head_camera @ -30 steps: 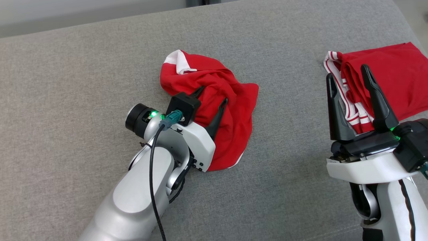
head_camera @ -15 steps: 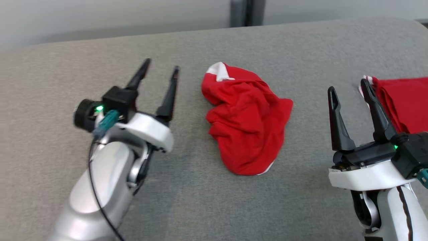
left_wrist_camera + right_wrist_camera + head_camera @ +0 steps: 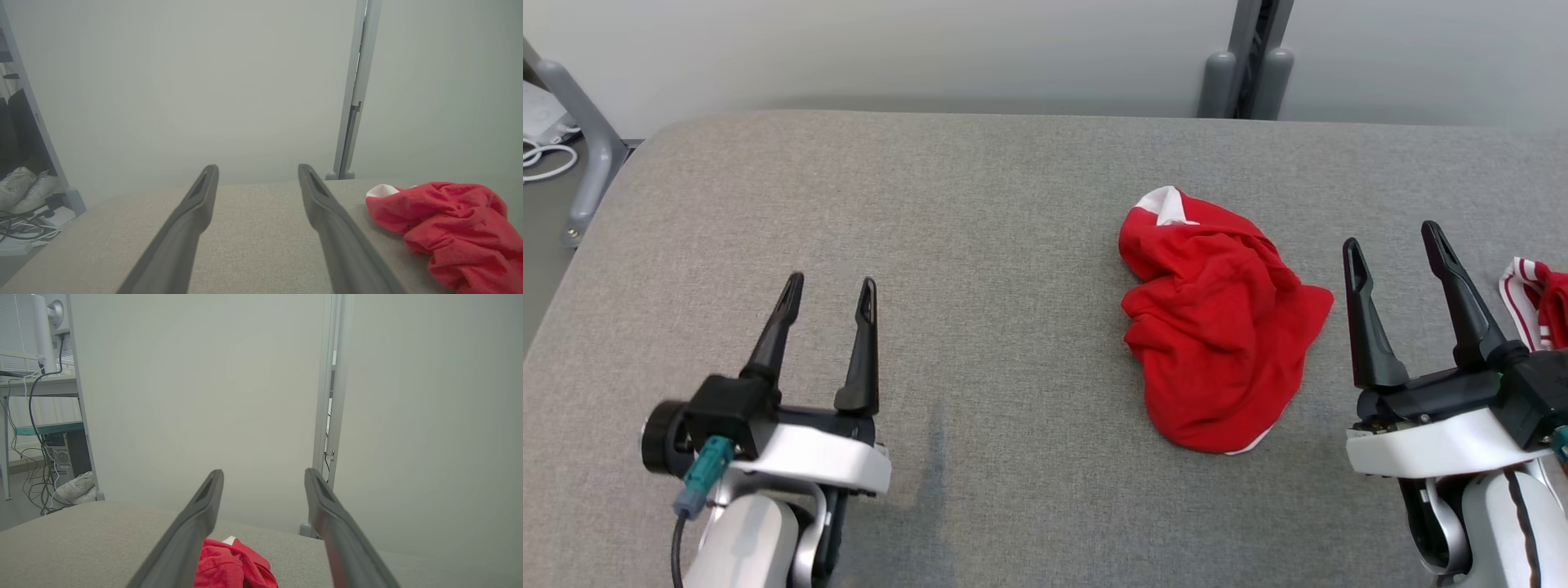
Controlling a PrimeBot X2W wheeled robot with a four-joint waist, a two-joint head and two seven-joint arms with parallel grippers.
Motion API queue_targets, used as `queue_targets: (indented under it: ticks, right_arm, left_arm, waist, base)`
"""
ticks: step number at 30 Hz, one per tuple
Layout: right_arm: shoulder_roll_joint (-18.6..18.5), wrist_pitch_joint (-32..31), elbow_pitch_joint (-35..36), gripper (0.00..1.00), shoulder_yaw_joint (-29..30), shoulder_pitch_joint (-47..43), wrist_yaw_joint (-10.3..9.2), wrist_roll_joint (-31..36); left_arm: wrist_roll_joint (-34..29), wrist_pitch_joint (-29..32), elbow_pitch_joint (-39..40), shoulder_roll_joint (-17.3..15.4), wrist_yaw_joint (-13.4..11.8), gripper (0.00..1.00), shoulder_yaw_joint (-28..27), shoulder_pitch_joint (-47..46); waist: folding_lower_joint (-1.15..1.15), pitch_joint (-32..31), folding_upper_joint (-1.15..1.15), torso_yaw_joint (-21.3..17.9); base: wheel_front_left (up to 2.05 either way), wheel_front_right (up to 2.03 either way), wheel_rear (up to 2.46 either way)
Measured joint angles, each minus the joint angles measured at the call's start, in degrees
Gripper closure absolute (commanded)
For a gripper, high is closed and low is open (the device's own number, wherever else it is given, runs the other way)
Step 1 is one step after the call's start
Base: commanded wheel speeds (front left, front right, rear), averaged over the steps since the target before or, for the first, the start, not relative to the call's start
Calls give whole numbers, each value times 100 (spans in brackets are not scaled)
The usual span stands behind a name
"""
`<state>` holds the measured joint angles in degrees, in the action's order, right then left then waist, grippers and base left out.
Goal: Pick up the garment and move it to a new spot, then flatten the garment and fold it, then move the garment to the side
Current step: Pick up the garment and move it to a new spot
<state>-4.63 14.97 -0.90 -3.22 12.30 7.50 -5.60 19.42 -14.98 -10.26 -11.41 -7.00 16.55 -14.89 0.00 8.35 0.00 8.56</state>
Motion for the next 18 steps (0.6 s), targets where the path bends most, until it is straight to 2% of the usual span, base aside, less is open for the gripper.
queue_targets:
  ticks: [8, 18]
  right_arm:
    - [-35, 0, -98, 0, 66, -86, 0, -43]
    - [-98, -8, -372, 0, -171, -257, 1, -68]
  left_arm:
    - [-449, 0, 163, 489, 338, 0, -366, 475]
    - [-872, 0, 46, 760, 732, 0, -589, 831]
  waist:
    - [0, -85, 0, 127]
    - [0, -356, 0, 151]
  base:
    - [0, 0, 0]
    - [0, 0, 0]
